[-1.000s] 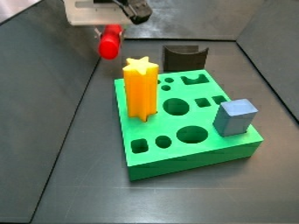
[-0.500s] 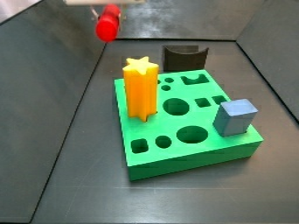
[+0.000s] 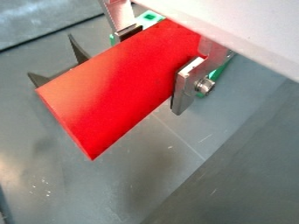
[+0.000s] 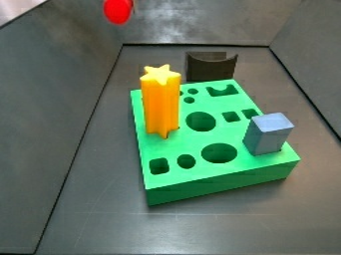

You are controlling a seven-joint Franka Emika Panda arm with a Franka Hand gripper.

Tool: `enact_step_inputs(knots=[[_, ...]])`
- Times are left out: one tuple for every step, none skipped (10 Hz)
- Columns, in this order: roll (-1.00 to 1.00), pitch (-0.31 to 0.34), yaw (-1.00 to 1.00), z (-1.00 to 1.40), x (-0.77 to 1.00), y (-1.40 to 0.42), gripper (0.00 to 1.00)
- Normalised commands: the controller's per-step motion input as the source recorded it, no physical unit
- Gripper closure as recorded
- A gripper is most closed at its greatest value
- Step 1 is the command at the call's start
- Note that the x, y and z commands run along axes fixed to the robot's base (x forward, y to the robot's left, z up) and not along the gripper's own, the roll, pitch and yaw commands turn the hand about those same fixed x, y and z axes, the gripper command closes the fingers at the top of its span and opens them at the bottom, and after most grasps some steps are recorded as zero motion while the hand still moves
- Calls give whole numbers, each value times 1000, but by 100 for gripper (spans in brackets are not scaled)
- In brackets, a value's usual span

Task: Pick up the round object. Move up. Place the round object on the fixture. Regrasp the round object. Move to above the board. Insert the round object.
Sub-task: Place the round object on the fixture.

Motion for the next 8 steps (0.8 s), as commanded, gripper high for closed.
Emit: enact_step_inputs(knots=[[41, 72, -8, 239, 1, 21, 100], [-148, 177, -435, 8, 1000, 8, 100], [-149, 184, -428, -5, 1000, 8, 100], [-152, 182, -295, -4, 1000, 9, 100], [-151, 166, -199, 1, 1000, 7, 100], [-149, 139, -111, 0, 1000, 7, 100], [-150, 132, -87, 0, 1000, 7, 100], [-153, 121, -61, 2, 1000, 7, 100]])
